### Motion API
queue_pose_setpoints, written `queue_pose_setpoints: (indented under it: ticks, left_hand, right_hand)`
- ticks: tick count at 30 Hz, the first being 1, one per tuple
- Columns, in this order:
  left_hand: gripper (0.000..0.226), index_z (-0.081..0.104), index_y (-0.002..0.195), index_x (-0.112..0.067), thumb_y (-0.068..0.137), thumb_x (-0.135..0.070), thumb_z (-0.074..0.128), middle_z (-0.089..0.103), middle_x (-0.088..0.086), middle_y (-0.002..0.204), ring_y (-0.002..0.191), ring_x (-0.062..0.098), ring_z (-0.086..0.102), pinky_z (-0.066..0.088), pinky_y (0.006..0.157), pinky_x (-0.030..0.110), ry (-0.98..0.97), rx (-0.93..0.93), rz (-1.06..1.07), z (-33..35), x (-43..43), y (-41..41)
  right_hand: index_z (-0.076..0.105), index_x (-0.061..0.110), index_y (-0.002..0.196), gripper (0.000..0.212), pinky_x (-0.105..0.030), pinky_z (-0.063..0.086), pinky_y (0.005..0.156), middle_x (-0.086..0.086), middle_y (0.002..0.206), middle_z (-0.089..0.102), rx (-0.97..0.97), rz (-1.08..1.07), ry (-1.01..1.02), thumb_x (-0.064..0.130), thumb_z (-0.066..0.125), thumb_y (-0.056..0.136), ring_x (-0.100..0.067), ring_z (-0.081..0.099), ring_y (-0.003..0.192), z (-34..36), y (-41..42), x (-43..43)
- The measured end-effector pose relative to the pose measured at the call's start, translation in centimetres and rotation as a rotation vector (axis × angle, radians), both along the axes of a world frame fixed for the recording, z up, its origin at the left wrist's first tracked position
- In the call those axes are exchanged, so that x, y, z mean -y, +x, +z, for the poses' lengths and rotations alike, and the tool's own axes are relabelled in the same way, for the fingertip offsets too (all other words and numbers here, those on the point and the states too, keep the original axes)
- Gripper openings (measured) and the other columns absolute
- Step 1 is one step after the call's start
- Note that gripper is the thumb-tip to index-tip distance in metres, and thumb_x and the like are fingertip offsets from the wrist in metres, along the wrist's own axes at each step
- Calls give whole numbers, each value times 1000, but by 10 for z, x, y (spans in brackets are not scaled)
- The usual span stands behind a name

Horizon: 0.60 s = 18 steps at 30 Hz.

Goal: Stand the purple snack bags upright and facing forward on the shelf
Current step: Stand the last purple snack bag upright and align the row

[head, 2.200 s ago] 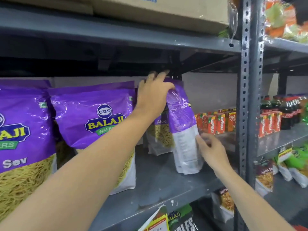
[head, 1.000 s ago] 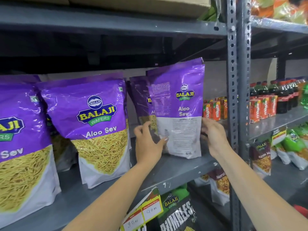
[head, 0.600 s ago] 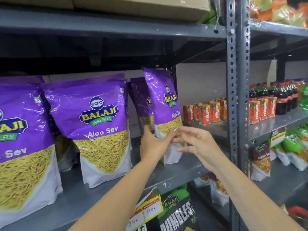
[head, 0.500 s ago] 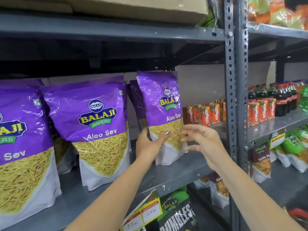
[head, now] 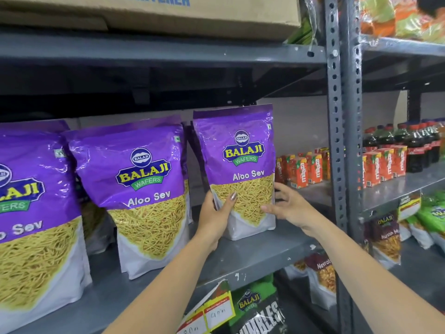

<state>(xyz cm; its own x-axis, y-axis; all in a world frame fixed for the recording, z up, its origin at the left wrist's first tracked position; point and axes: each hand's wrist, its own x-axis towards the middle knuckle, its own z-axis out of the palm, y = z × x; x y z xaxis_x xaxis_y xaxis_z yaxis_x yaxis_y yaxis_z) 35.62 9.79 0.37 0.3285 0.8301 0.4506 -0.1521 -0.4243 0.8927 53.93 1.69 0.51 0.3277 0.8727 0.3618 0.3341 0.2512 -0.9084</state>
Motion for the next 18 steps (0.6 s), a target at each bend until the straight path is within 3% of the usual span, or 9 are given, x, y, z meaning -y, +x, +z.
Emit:
queue_pose_setpoints:
  ticks: [3,7,10,12,15,16,18]
  left_hand:
    - [33,57,121,-19,90,-26,66,70,-3,117,108,12,66,52,93,31,-6,-11,-6,2,4,14]
    - [34,56,120,-20,90,-32,66,68,-2,118,110,15,64,50,95,34,-13,-49,28,0,6,35]
    - [39,54,122,-18,90,-36,65,66,-1,121,115,20,61,47,94,33,2,-82,34,1,8,40]
    - [53,47,132,-18,89,-45,62,61,1,127,122,25,57,45,96,34,48,-216,63,4,9,34]
    - [62,39,141,-25,89,-54,56,58,5,137,119,31,57,49,95,42,193,-409,202,6,24,10]
    - [52,47,133,-27,89,-54,55,63,3,129,110,30,61,51,91,43,319,-372,278,6,34,-4]
    - [30,66,106,-27,87,-49,58,70,-4,103,92,24,62,49,85,39,645,-250,534,9,54,-41]
  right_hand:
    - [50,27,130,63,-40,52,92,-1,110,63,-18,3,-2,15,78,74,-19,63,105,0,12,3]
    - [49,41,119,57,-37,53,86,-2,117,62,-41,-2,-4,23,77,73,-20,61,109,-2,27,8]
    - [53,46,115,61,-47,52,94,-3,121,63,-74,-5,-25,34,83,64,-21,62,111,-5,33,7]
    - [54,42,121,72,-49,51,95,-7,123,65,-97,21,-20,34,88,58,-25,63,113,-7,37,6]
    - [33,33,146,107,-43,46,100,-11,133,58,-121,-115,67,31,90,54,-25,57,121,-9,32,8]
    - [33,31,146,104,-41,46,99,-10,132,57,-76,-243,150,31,88,57,-23,57,120,-7,23,12]
    - [50,26,134,81,-35,51,85,-7,116,63,60,-493,387,34,85,62,-19,62,100,-3,-4,21]
